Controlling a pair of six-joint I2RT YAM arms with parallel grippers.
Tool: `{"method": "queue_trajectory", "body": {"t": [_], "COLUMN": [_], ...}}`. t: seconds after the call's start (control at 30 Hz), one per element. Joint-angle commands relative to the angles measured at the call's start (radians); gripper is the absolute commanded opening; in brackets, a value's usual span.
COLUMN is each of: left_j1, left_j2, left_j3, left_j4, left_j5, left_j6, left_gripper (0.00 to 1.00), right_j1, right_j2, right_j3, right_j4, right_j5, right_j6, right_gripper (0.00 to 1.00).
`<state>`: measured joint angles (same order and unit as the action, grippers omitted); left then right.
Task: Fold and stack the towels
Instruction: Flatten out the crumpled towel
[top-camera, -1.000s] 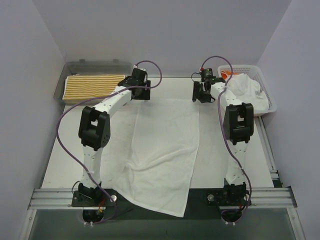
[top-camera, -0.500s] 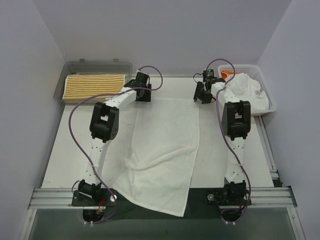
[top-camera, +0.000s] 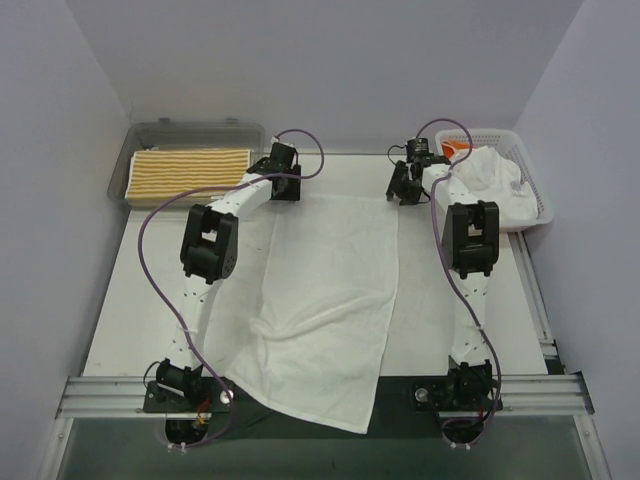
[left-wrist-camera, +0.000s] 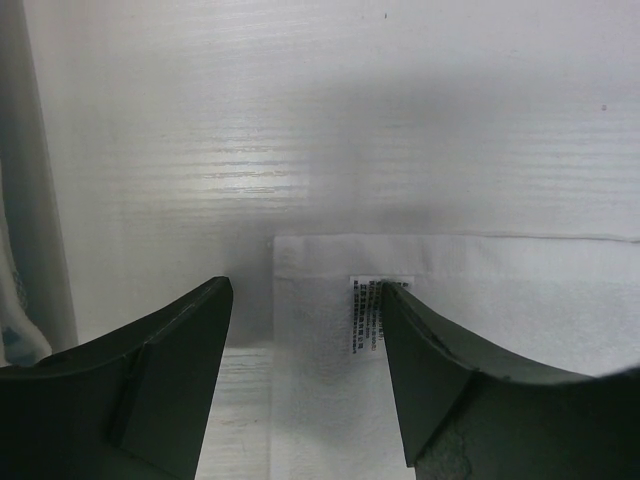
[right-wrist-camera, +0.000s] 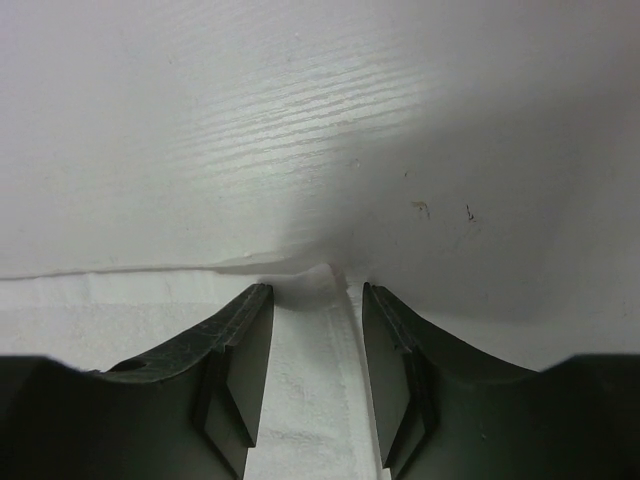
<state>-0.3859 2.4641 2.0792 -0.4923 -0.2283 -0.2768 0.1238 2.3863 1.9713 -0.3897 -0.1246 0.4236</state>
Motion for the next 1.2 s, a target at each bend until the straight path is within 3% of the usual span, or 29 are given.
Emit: {"method": "queue_trajectory", "body": {"t": [0.0,0.13,0.23,0.27,0.4,0.57,0.67,1.17], "left_j1": [0.013,0.013,0.013,0.015,0.024,0.028,0.028,0.028], "left_j2": [0.041,0.042,0.045,0.047,0.053,0.058,0.042,-0.168], "left_j3": [0.007,0.001,0.001,0.001,0.002,0.004,0.001,0.062], "left_j4": [-0.017,-0.019,-0.022,-0.022,-0.022,-0.022,-0.02,0.006], "left_j5": [0.007,0.014,0.014,0.012,0.021,0.04,0.038,0.044], "left_j6": [0.004,0.007,0.013,0.017,0.019,0.031,0.048,0.103], "left_gripper": [0.7,0.61,0.56,0.47,0.4,0.24,0.08,0.04], "right_j1": [0.002,0.004,0.0,-0.001,-0.004,-0.009,-0.015,-0.061], "right_j2": [0.044,0.05,0.053,0.054,0.054,0.045,0.016,-0.205], "right_j3": [0.012,0.018,0.027,0.028,0.028,0.017,0.006,0.003], "right_j4": [-0.037,-0.037,-0.037,-0.037,-0.037,-0.035,-0.035,0.023], "right_j5": [-0.03,-0.03,-0.032,-0.032,-0.041,-0.041,-0.021,0.004], "right_j6": [0.02,0.02,0.018,0.018,0.018,0.017,0.009,-0.039], "right_gripper": [0.39,0.33,0.22,0.14,0.04,0.0,0.0,0.0]}}
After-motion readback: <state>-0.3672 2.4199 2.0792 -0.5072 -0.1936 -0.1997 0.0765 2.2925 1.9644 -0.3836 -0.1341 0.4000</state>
